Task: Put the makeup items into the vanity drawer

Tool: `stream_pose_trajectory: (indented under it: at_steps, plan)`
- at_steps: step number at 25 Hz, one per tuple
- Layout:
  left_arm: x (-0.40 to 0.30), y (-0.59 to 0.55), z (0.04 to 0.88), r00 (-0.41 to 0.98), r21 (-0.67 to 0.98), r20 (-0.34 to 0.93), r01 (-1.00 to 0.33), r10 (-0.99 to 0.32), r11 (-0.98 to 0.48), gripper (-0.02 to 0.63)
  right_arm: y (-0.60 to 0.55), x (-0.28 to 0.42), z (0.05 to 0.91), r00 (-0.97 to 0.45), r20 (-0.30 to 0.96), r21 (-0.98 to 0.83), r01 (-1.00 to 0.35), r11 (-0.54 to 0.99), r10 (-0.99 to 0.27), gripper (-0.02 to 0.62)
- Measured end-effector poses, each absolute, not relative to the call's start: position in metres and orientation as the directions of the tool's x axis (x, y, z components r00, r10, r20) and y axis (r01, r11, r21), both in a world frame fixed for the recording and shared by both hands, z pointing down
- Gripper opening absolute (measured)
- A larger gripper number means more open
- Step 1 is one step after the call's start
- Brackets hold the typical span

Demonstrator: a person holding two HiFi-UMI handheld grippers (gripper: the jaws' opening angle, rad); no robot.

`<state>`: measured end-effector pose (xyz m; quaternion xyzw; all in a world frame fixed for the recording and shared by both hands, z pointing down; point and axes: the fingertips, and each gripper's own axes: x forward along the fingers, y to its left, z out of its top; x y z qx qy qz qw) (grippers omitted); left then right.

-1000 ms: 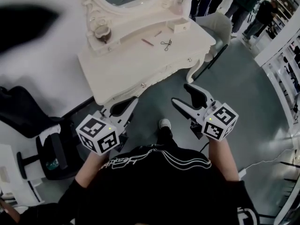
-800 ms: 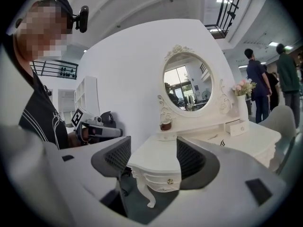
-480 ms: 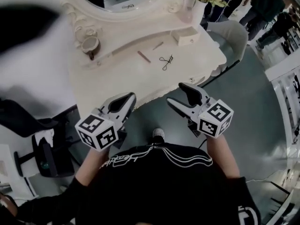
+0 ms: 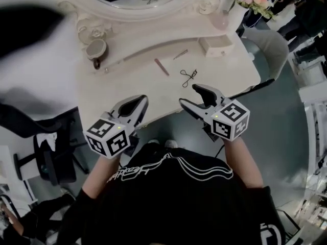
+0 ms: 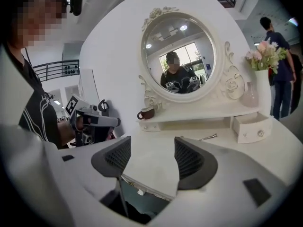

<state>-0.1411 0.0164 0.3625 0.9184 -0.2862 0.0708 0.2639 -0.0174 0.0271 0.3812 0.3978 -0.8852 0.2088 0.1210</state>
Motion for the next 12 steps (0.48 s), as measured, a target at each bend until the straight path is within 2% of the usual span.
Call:
stream_pose_trajectory:
  at_steps: [12]
  plan:
    - [-0.174, -0.054, 0.396, 0.800, 0.463, 0.357, -0.599, -0.482, -0.653, 0.023, -0.061, -0.043, 0.451, -0.577, 0.553, -0.234, -0.800, 0.553, -0.601, 0.298]
